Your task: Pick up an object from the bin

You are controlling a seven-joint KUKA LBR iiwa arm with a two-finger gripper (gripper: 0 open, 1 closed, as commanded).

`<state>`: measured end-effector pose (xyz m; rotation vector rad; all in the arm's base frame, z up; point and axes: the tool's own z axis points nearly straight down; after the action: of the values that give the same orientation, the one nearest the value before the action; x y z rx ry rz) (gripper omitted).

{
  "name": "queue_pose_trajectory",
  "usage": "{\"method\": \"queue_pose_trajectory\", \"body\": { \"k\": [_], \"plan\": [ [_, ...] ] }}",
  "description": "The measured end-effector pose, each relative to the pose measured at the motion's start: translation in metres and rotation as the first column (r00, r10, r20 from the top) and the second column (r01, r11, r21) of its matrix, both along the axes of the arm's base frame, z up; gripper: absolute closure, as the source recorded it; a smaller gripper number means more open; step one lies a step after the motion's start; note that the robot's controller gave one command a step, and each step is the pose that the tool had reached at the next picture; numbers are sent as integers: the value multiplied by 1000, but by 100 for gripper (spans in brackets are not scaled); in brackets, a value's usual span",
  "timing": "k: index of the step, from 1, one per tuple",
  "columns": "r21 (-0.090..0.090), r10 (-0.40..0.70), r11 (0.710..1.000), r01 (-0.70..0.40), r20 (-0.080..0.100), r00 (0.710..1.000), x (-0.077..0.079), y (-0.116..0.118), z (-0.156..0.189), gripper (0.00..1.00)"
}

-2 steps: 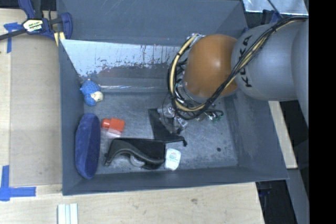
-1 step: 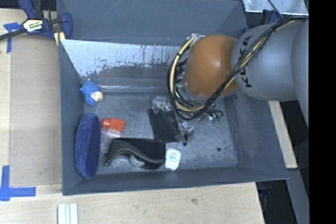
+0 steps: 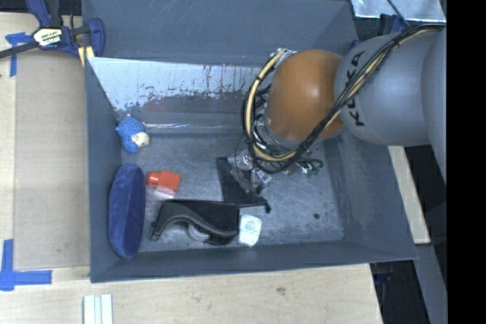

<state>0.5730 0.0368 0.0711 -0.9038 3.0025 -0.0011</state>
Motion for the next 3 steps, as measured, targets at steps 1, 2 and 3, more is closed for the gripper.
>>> {"method": "queue_pose_trajectory", "body": {
  "k": [1, 2, 3],
  "plan": [
    [0, 0, 1000, 0, -1, 1000, -1, 0, -1, 0],
    [0, 0, 1000, 0, 0, 1000, 0, 0, 0, 100],
    [-1, 28, 1000, -28, -1, 1000, -56, 1, 76, 100]
  ]
}}
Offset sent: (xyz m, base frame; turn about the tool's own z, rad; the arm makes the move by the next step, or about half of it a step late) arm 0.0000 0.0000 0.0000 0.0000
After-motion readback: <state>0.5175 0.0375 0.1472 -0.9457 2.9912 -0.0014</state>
